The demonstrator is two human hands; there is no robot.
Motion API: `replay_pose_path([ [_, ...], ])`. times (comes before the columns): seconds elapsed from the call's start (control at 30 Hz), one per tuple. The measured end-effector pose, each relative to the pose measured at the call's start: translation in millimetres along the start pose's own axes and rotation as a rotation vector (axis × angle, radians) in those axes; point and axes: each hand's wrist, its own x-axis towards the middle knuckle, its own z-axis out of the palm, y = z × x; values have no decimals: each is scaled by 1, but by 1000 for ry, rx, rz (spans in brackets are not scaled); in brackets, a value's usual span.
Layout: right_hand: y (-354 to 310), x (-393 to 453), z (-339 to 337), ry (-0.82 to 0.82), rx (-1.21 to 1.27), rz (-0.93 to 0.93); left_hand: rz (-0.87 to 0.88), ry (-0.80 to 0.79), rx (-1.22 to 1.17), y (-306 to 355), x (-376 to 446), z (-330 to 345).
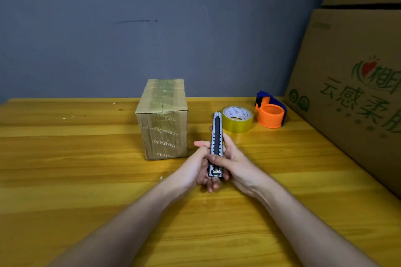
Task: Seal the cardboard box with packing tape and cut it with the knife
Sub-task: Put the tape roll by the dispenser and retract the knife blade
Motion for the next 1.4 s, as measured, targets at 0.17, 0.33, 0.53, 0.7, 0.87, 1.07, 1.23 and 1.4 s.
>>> replay_pose_path([
  [0.17, 1, 2, -2, -36, 6, -4, 44, -37, -10, 0, -3, -1],
  [0.33, -6, -2, -3, -12, 113, 49, 69, -58, 43, -1, -6, -7],
  [0.53, -11, -3, -3, 96, 169, 109, 51, -117, -87, 1, -8, -9],
  [0.7, -7, -1, 0, 179, 53, 64, 46, -110, -84, 1, -8, -9],
  [0.87, -10, -3, 4, 268, 85, -42, 64, -22, -32, -2, -4, -3],
  [1.07, -13, -4, 7, 265, 95, -33, 88, 97, 23, -6, -1, 5],
  [1.23, -9, -2, 6, 223, 50, -16, 73, 117, -76, -7, -2, -2],
  [1.4, -5, 0, -1, 172, 100, -18, 60, 104, -70, -8, 0, -4],
])
